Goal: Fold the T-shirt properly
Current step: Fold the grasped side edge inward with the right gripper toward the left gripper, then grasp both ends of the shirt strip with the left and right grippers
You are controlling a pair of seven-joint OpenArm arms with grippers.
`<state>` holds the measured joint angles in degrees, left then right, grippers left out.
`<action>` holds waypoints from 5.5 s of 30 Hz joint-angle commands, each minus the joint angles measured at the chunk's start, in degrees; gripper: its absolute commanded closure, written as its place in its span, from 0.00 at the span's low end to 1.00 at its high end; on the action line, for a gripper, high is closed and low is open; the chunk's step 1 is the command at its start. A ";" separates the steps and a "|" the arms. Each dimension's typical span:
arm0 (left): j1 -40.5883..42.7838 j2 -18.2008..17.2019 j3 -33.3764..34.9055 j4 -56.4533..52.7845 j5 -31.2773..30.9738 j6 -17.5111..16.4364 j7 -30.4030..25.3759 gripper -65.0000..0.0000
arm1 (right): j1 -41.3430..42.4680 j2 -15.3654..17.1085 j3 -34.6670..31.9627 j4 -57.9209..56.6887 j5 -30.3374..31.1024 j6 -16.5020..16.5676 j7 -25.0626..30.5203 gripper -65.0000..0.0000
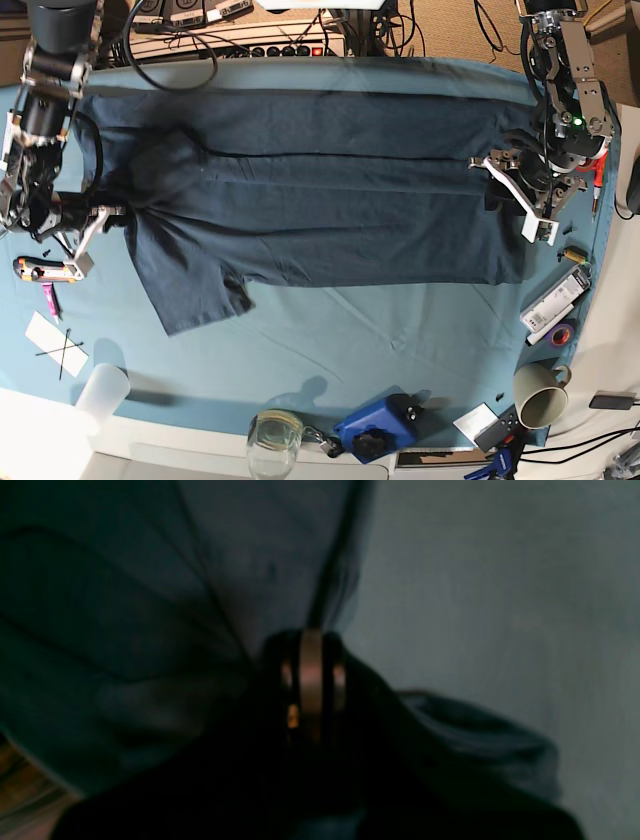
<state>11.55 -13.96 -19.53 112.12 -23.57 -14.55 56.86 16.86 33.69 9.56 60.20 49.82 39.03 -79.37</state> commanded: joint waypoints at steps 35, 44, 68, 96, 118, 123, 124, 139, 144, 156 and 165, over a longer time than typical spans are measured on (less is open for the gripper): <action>-0.13 -0.33 -0.11 0.92 -0.39 0.13 -1.27 0.56 | -2.95 2.34 14.88 18.36 -6.16 -0.24 10.49 0.69; -0.13 -0.33 -0.11 0.92 -0.42 0.13 -1.27 0.56 | 10.84 2.29 2.62 -5.18 -8.33 0.97 18.14 0.69; -0.17 -0.33 -0.11 0.94 -0.42 0.11 -1.51 0.56 | 16.15 -10.49 -1.31 -20.59 -24.98 -2.43 27.82 0.70; -0.31 -0.33 -0.11 0.94 -0.42 0.11 -2.47 0.56 | 14.93 -9.66 -1.22 -20.24 -29.16 -3.04 34.47 0.70; -6.40 -0.35 -0.09 -2.89 -0.39 -4.35 -5.88 0.56 | 12.17 -10.91 -1.20 -20.20 -16.52 0.42 20.96 0.70; -13.62 -0.57 -0.09 -12.98 -0.44 -5.03 -5.51 0.56 | 12.17 -10.32 -1.20 -20.17 -18.01 0.42 21.35 0.70; -15.43 -0.72 -0.11 -15.08 -0.42 -5.01 -5.01 0.56 | 12.17 -10.14 -1.20 -20.17 -17.97 0.42 21.53 0.70; -30.95 -3.30 -0.09 -42.71 2.97 -8.09 -3.91 0.56 | 12.17 -8.31 -1.22 -20.13 -18.14 0.46 24.13 0.70; -31.23 -3.19 -0.09 -48.13 -0.46 -9.09 -1.38 0.56 | 12.17 -8.31 -1.22 -20.13 -18.16 0.46 24.15 0.70; -31.26 -1.49 -0.11 -48.68 -3.69 -10.80 0.79 1.00 | 12.50 -8.26 -1.20 -20.06 -22.08 0.33 25.70 1.00; -31.26 -1.70 -0.11 -45.38 -4.55 -7.80 2.62 1.00 | 12.46 -8.13 -1.20 -10.32 -22.01 0.33 26.21 1.00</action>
<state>-18.98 -15.09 -19.62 66.17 -28.75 -22.52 58.35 27.55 24.43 8.19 48.88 27.00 39.31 -54.06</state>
